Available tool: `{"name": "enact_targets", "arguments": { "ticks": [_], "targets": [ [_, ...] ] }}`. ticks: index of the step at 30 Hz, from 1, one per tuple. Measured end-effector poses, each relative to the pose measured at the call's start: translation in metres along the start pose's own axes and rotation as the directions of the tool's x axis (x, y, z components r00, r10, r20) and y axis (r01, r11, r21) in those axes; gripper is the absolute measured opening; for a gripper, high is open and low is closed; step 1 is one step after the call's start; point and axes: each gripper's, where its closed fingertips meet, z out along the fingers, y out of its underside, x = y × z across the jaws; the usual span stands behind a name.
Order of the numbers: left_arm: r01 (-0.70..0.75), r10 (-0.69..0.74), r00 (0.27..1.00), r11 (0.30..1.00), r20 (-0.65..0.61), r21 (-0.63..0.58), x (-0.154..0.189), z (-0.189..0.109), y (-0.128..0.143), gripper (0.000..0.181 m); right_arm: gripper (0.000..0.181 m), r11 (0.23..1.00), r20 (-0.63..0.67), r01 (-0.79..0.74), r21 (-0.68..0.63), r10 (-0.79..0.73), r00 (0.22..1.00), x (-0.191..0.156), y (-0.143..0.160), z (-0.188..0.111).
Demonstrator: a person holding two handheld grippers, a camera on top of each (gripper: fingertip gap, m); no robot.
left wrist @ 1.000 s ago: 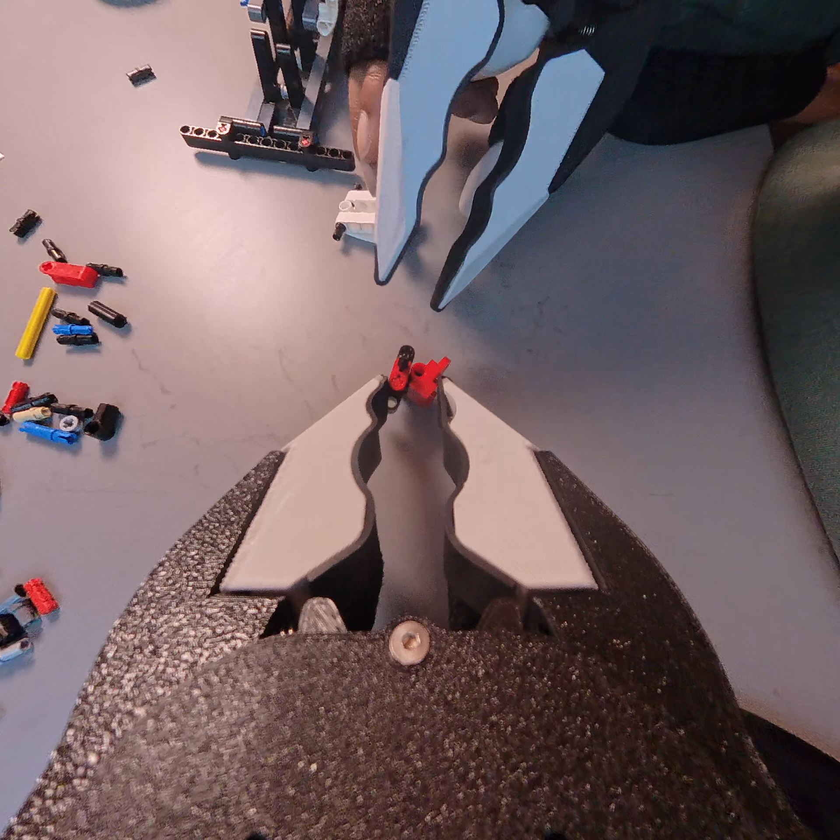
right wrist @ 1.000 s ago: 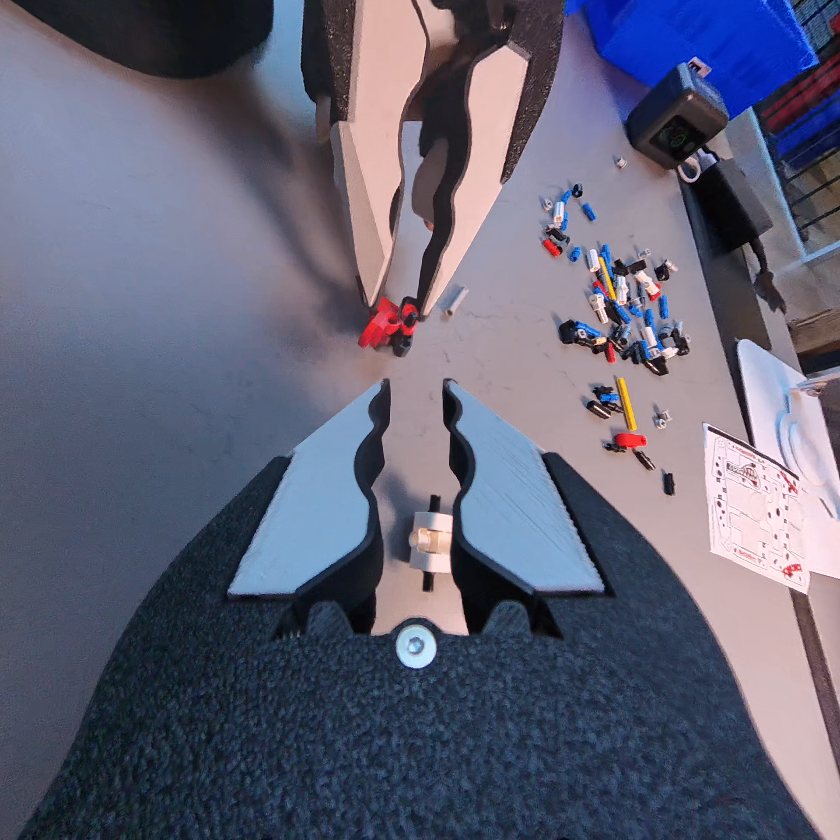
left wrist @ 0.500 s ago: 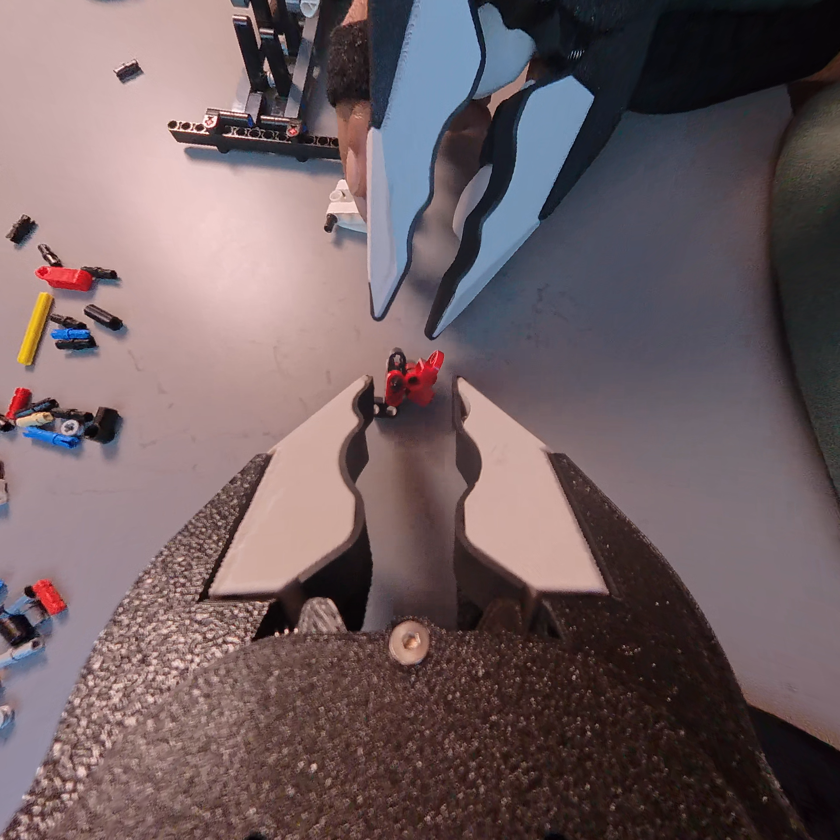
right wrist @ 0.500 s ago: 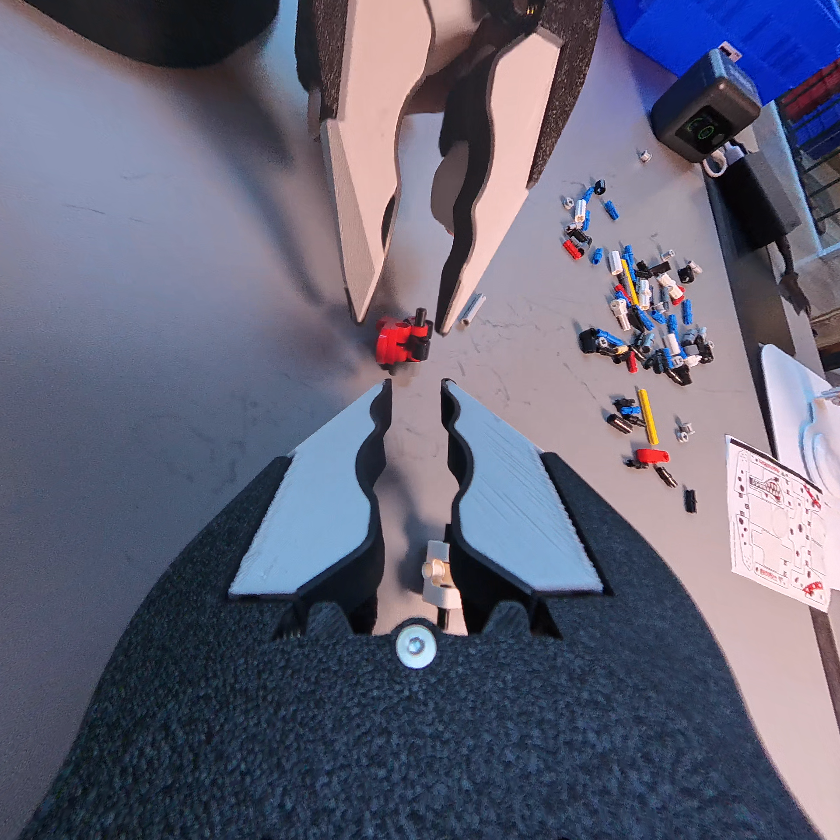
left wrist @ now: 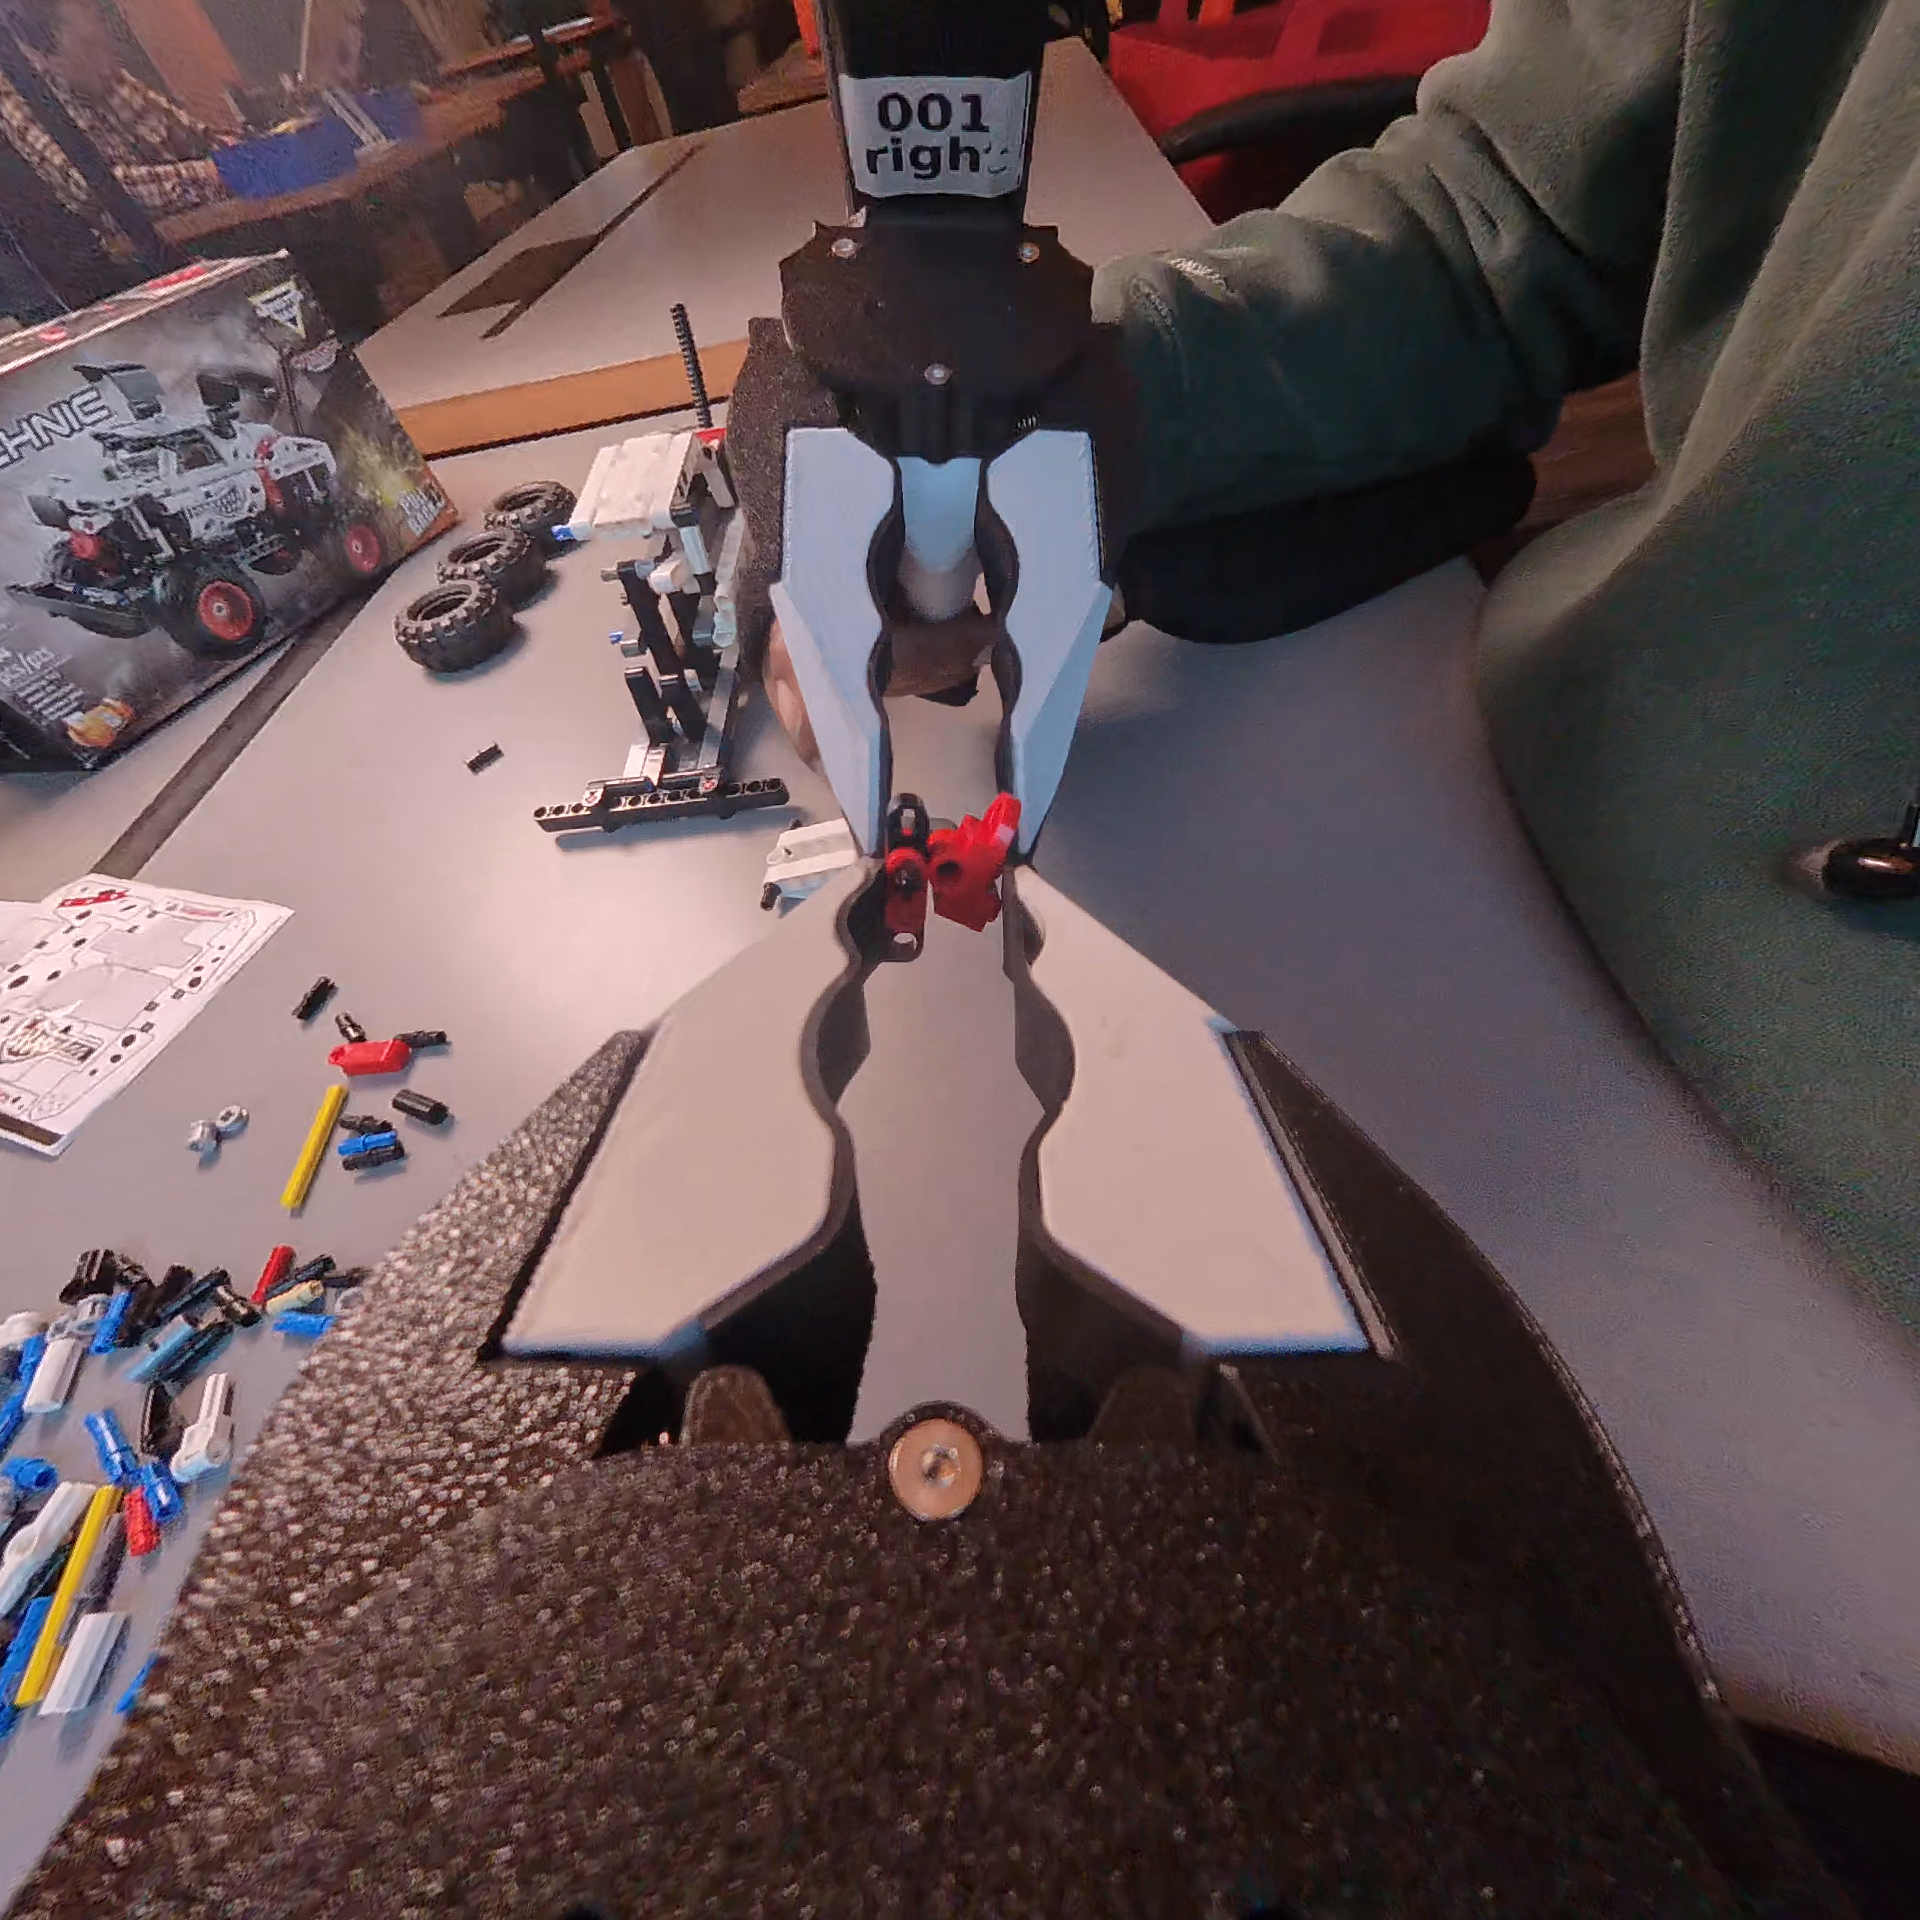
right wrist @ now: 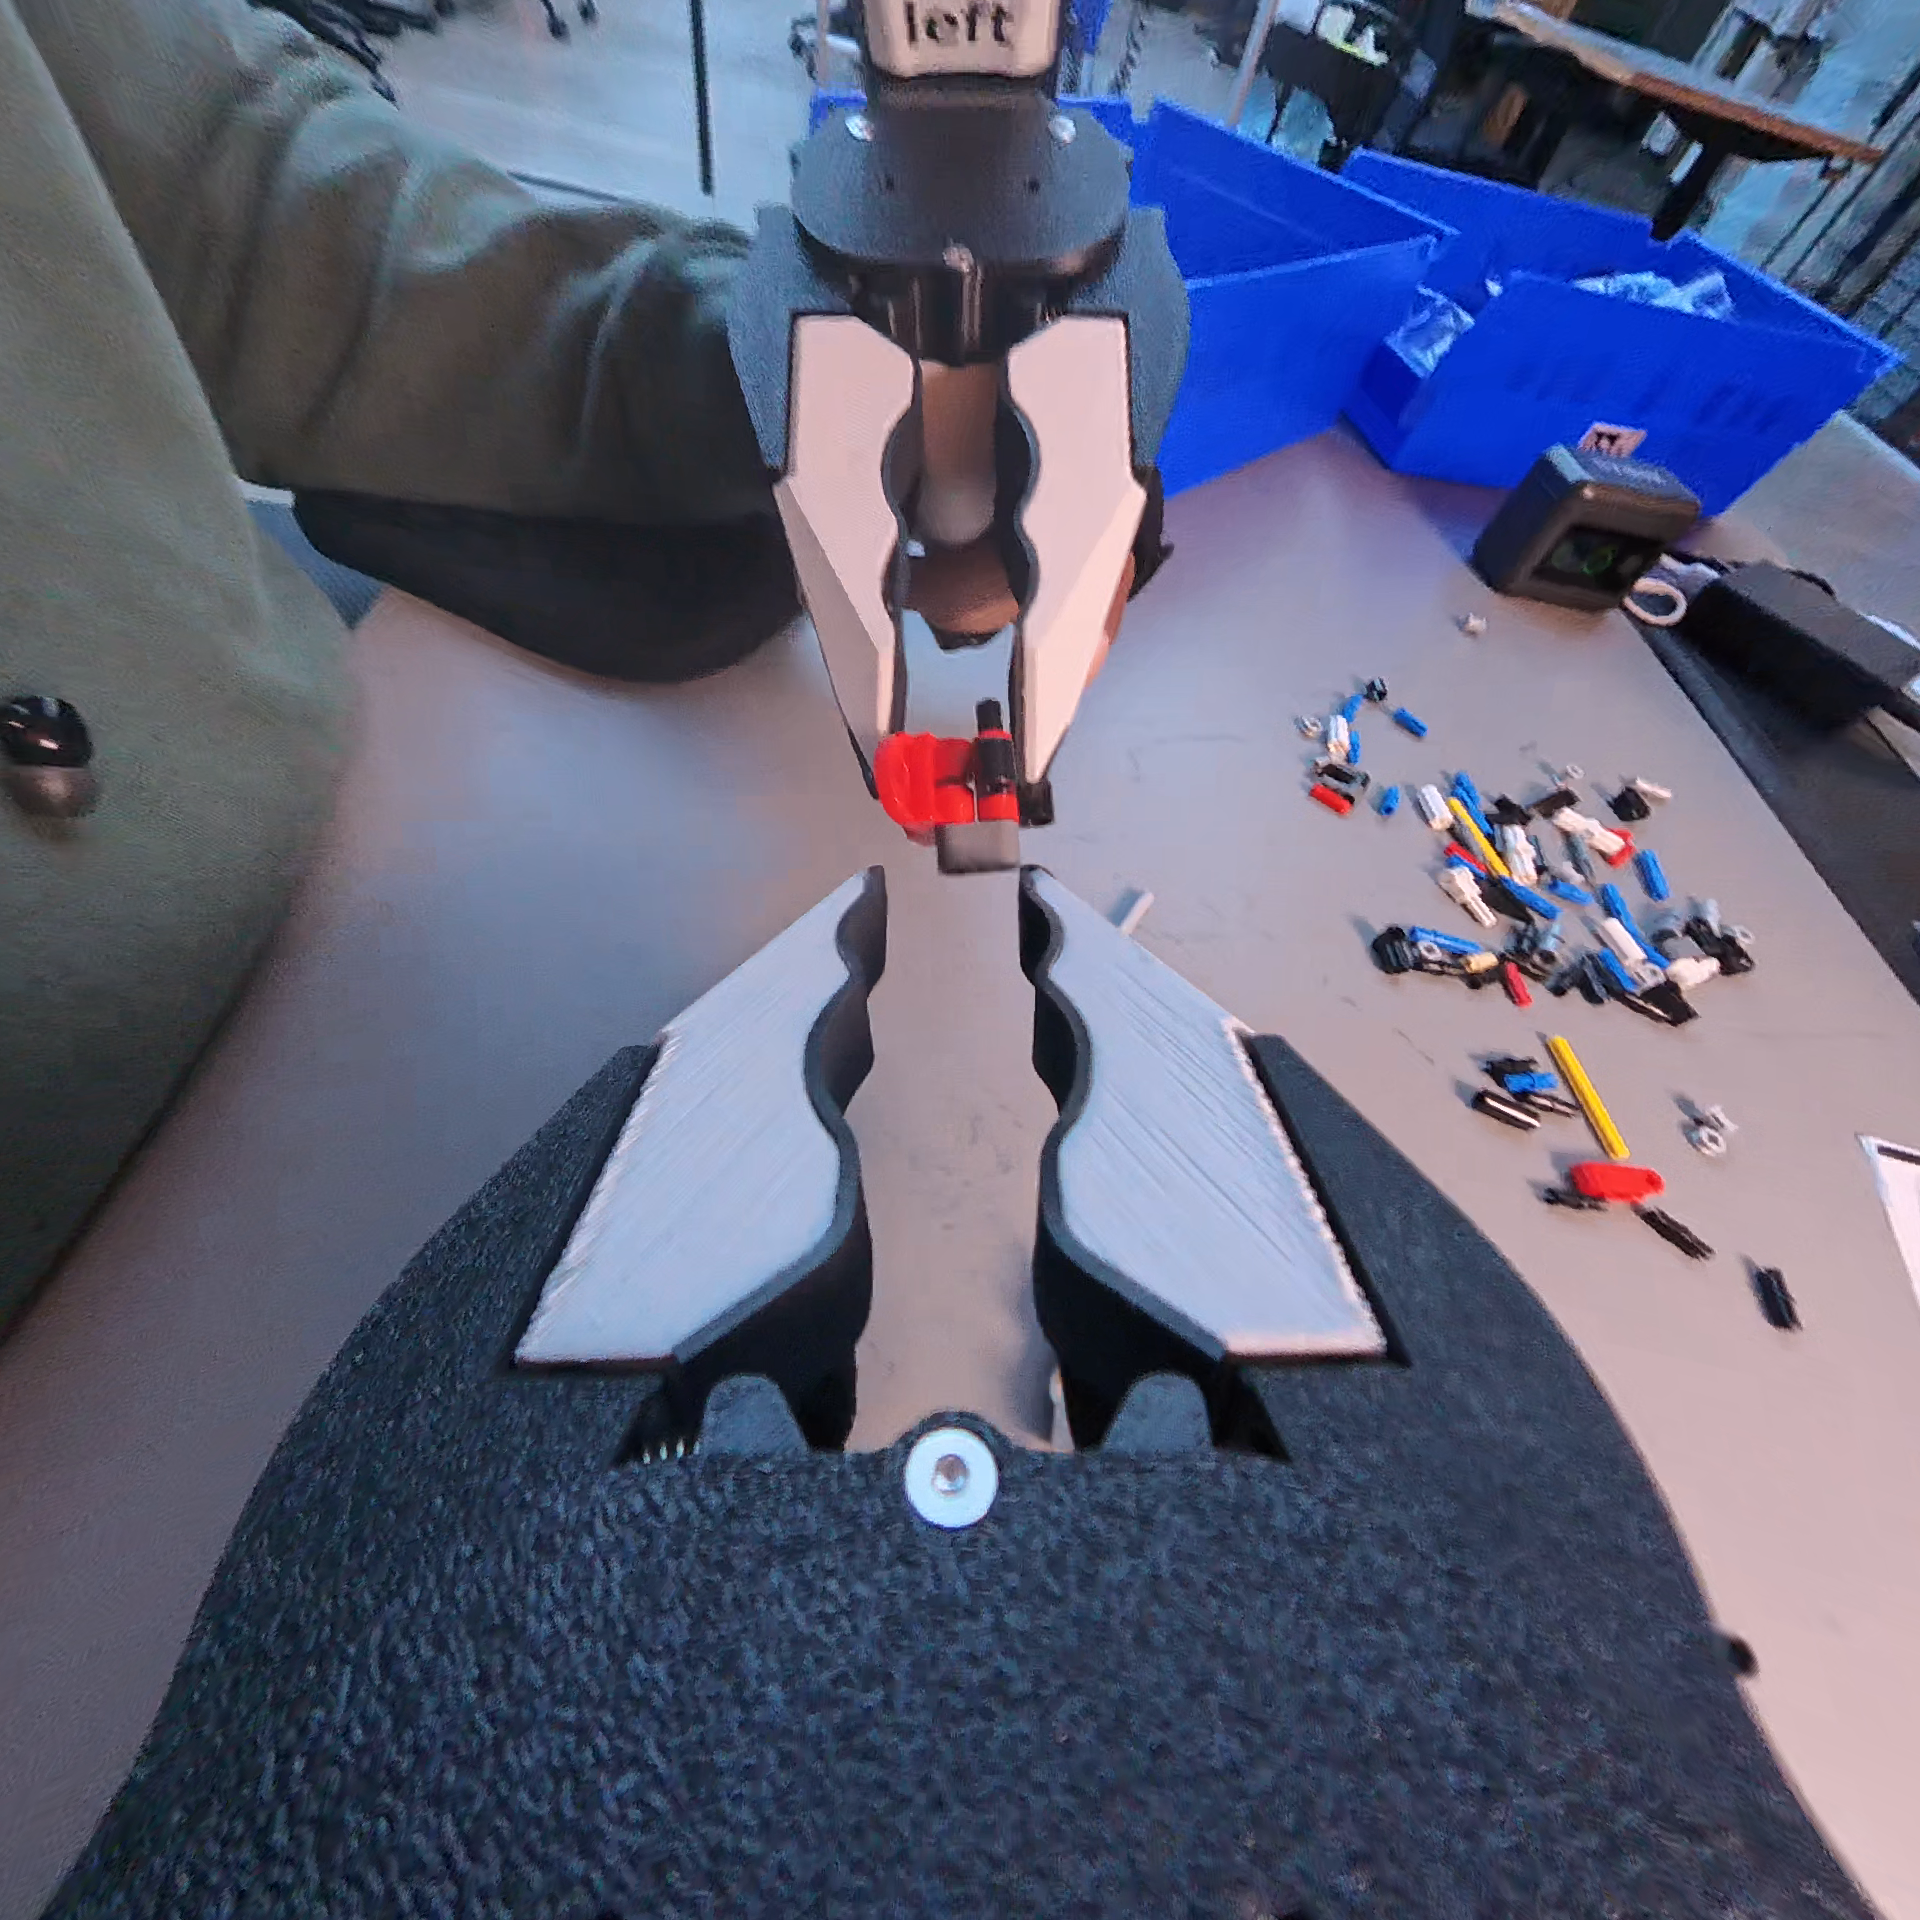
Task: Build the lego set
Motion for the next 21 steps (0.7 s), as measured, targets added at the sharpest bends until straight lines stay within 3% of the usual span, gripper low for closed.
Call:
{"name": "enact_targets", "arguments": {
  "ticks": [4, 8, 13, 17, 21],
  "targets": [
    [-0.008, 0.008, 1.000, 1.000, -0.027, 0.010, 0.005, 0.000, -0.001, 0.022, 0.013, 0.997, -0.043, 0.078, -0.026, -0.079, 0.996, 0.000, 0.003, 0.005],
    [-0.002, 0.002, 0.999, 1.000, -0.039, 0.005, 0.006, 0.000, 0.000, 0.022, 0.023, 0.994, -0.062, 0.109, -0.024, -0.110, 0.992, 0.000, 0.000, 0.006],
    [0.060, -0.060, 0.998, 0.998, -0.022, -0.017, 0.001, 0.002, 0.004, 0.023, 0.016, 0.986, -0.128, 0.157, -0.048, -0.162, 0.979, 0.007, 0.001, 0.007],
    [0.225, -0.232, 0.970, 0.971, 0.080, 0.083, -0.029, -0.005, -0.004, 0.039, 0.015, 0.989, -0.305, 0.147, 0.022, -0.134, 0.943, 0.036, -0.009, -0.001],
    [0.440, -0.464, 0.885, 0.863, 0.046, 0.248, -0.047, -0.013, -0.019, 0.045, 0.015, 0.976, -0.474, 0.178, 0.126, -0.098, 0.875, 0.054, -0.030, -0.012]
  ]
}}
